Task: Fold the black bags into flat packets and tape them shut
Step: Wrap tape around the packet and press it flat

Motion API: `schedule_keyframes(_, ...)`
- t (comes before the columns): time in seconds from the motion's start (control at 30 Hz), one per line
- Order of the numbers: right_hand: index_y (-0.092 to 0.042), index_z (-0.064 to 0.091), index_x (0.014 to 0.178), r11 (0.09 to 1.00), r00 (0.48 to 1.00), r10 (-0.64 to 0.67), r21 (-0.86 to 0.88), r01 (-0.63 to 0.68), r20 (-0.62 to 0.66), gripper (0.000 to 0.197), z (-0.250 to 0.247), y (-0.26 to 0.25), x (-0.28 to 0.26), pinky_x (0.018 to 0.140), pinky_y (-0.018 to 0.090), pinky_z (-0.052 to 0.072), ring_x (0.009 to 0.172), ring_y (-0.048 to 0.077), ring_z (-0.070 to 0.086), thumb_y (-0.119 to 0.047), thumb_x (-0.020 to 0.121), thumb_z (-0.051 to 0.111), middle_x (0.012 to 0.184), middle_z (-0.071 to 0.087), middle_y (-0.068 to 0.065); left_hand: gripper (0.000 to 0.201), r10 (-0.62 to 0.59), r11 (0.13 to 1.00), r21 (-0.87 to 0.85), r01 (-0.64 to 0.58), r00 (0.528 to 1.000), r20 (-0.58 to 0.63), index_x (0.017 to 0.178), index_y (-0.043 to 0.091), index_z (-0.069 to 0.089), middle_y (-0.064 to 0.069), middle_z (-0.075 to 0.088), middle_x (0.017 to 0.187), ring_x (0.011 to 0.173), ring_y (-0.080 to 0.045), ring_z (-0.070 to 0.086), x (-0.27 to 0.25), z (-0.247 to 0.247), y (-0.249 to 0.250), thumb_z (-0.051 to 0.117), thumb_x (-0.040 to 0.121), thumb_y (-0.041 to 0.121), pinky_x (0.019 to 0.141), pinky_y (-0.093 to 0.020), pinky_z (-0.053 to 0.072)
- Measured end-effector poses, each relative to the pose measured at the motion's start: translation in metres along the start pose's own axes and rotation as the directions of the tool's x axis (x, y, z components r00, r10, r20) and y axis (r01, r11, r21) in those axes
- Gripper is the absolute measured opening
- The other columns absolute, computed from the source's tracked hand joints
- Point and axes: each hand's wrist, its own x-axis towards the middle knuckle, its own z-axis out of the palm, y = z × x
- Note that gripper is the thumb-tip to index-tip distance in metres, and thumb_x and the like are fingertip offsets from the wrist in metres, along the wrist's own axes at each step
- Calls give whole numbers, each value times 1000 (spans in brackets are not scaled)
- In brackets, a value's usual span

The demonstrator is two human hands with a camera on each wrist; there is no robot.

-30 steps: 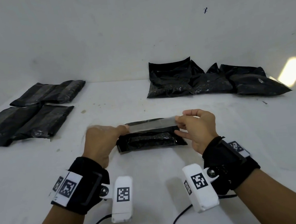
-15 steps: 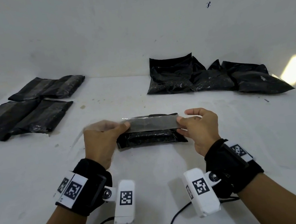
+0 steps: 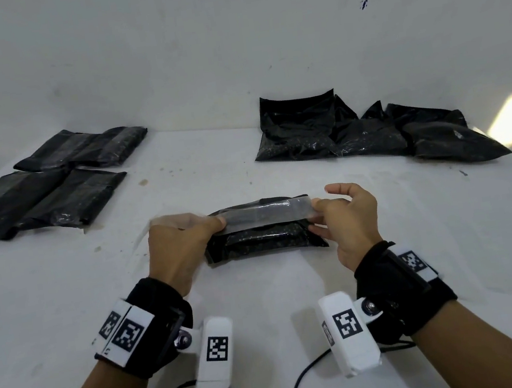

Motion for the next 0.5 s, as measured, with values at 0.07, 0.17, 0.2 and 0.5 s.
schedule_keyframes(0.07,-11,53,115,1000,1000,-8,-12,8,4,33,-1,1,1,63,33,58,70,21,65,4,88,63,83,60,11,23,2,1000,-5,-2,1000,6,57,2,65,10,54,41,40,1,48,-1,0,0,76,78,0,44,-10,36)
schedule_keyframes(0.17,-11,52,113,998,1000,-25,-55,25,2,36,-2,5,2,66,36,60,74,24,68,7,85,65,85,58,13,23,20,1000,-10,-19,1000,19,58,3,64,10,55,41,40,1,48,-3,0,-1,76,78,0,45,-10,36)
schedule_keyframes(0.2,-11,52,113,997,1000,-31,-76,31,-1,37,-2,6,2,66,37,61,74,25,68,7,84,66,87,58,14,23,22,1000,-3,-22,1000,20,58,3,65,11,55,42,41,1,49,-4,0,-1,77,78,0,45,-10,37)
schedule_keyframes(0.5,-18,54,106,833,966,-255,-497,243,46,32,-7,7,3,57,21,44,72,17,64,-6,82,72,73,65,4,25,7,996,93,-8,1000,1,59,1,66,8,57,46,44,-4,51,0,-6,-14,84,72,12,46,-13,38)
